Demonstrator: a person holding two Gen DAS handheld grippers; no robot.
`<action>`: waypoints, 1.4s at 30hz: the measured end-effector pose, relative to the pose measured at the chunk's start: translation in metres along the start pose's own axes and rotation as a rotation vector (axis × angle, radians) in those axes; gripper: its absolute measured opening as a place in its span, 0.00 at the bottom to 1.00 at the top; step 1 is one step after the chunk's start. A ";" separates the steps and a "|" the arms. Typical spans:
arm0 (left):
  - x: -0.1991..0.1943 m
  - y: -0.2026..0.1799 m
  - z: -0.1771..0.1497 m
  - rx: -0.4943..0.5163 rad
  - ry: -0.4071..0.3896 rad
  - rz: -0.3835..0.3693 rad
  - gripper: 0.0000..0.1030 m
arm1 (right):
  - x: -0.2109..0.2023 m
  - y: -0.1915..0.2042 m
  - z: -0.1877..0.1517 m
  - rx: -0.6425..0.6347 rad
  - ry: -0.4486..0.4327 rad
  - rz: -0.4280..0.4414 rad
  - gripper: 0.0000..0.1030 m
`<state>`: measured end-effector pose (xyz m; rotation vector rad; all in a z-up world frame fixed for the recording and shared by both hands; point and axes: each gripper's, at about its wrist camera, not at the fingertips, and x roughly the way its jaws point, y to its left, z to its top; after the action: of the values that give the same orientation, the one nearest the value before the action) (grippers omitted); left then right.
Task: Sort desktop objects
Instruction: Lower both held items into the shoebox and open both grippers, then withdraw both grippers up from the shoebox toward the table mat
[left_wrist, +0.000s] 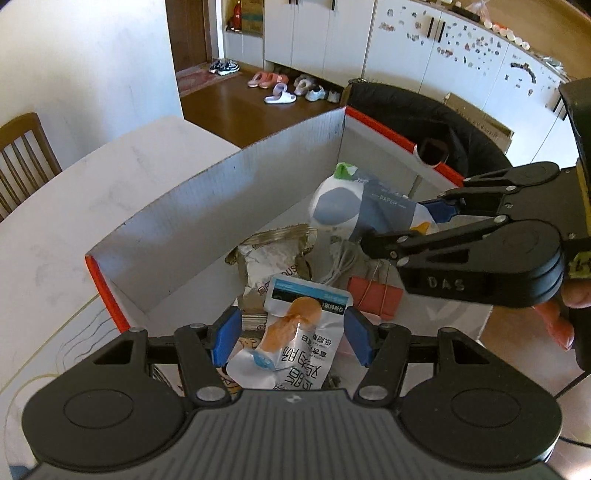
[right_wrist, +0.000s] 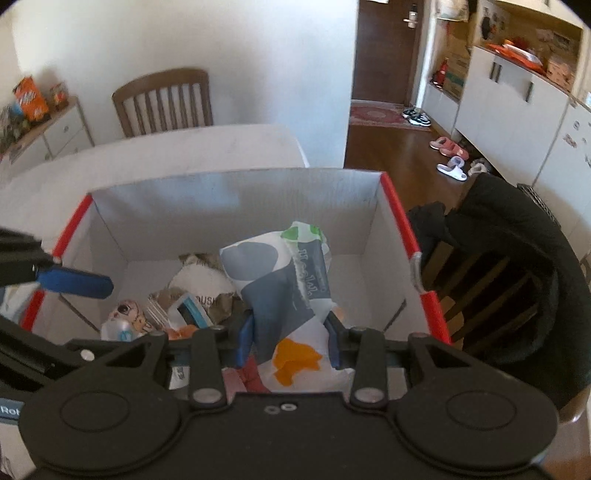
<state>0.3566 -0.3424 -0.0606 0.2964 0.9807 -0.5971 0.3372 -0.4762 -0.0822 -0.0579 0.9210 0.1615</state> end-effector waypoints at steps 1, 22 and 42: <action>0.002 0.000 -0.001 0.001 0.006 0.000 0.59 | 0.004 0.002 0.000 -0.011 0.010 -0.002 0.37; -0.011 -0.003 -0.012 -0.016 -0.032 -0.047 0.60 | 0.004 0.002 0.008 -0.016 0.005 -0.001 0.76; -0.062 0.011 -0.023 -0.111 -0.155 -0.086 0.78 | -0.079 -0.003 -0.004 0.097 -0.169 0.109 0.96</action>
<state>0.3217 -0.3015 -0.0204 0.1076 0.8768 -0.6317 0.2877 -0.4884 -0.0217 0.0951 0.7628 0.2191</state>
